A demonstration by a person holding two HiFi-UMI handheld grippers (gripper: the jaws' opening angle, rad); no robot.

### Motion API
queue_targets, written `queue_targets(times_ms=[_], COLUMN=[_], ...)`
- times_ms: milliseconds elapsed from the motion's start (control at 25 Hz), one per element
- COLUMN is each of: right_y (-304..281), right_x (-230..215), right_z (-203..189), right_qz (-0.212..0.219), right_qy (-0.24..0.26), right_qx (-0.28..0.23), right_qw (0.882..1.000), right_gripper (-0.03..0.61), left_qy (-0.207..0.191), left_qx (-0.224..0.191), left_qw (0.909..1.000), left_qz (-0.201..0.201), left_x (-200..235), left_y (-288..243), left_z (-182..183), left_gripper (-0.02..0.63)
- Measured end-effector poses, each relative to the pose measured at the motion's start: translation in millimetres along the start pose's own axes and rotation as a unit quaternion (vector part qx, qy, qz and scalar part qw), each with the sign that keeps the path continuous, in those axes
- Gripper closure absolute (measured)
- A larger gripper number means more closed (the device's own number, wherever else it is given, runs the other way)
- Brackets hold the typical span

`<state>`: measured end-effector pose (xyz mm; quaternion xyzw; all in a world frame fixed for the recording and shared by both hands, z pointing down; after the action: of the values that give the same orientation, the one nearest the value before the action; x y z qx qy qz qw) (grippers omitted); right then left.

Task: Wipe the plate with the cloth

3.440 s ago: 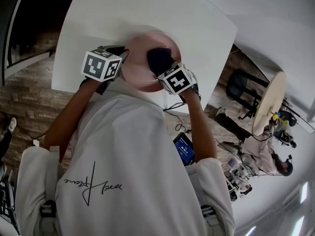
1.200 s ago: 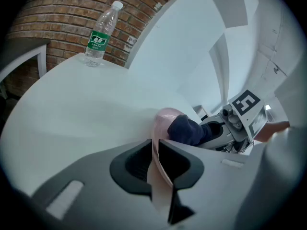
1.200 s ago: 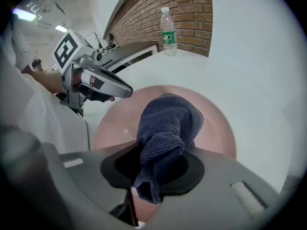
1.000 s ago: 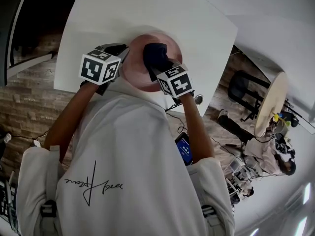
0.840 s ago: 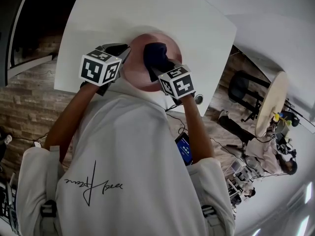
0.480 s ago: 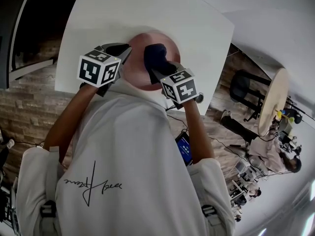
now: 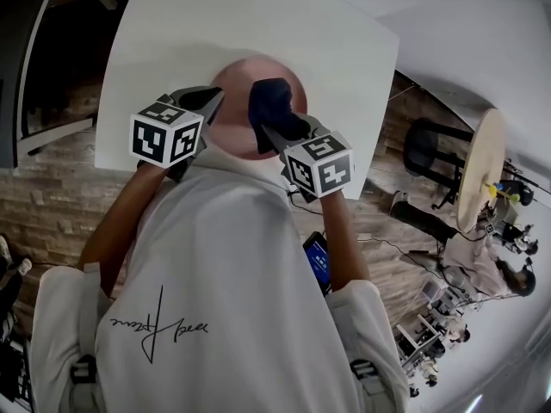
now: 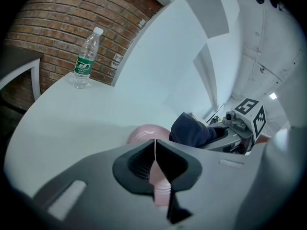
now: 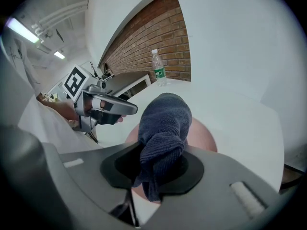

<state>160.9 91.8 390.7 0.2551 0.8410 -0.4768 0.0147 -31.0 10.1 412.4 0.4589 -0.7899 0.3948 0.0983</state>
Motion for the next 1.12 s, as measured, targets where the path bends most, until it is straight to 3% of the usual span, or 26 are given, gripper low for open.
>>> queue_targets(times_ms=[520,840,1120], right_y=[63,87,117], right_x=[0,15,25], right_z=[-5,6,15], right_qz=[-0.023,-0.027,-0.017], right_qy=[-0.033,-0.038,-0.039], right_qx=[-0.089,-0.157,-0.22], right_qw=[0.995,0.986,0.974], right_gripper=[0.472,0.476,0.482], left_qy=[-0.001,-0.008,-0.038], left_qx=[-0.027,-0.058,-0.071], left_qw=[0.9991,0.9971,0.9952], left_qz=[-0.033,-0.048,-0.056], left_x=[-36,-48,-64], left_y=[2,19,30], left_z=[29,47,58], left_gripper=[0.603,0.603,0.603])
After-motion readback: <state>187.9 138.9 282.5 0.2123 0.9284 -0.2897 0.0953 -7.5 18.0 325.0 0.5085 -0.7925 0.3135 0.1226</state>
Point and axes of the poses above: the fingertips, and each gripper's own axes: y backward along the fingers, x to its left, z out of its top, the point moved 9 cm from there along y, backward along the fingers, and after that the axes turned 1 degree about -y, right-handed, at the moved point
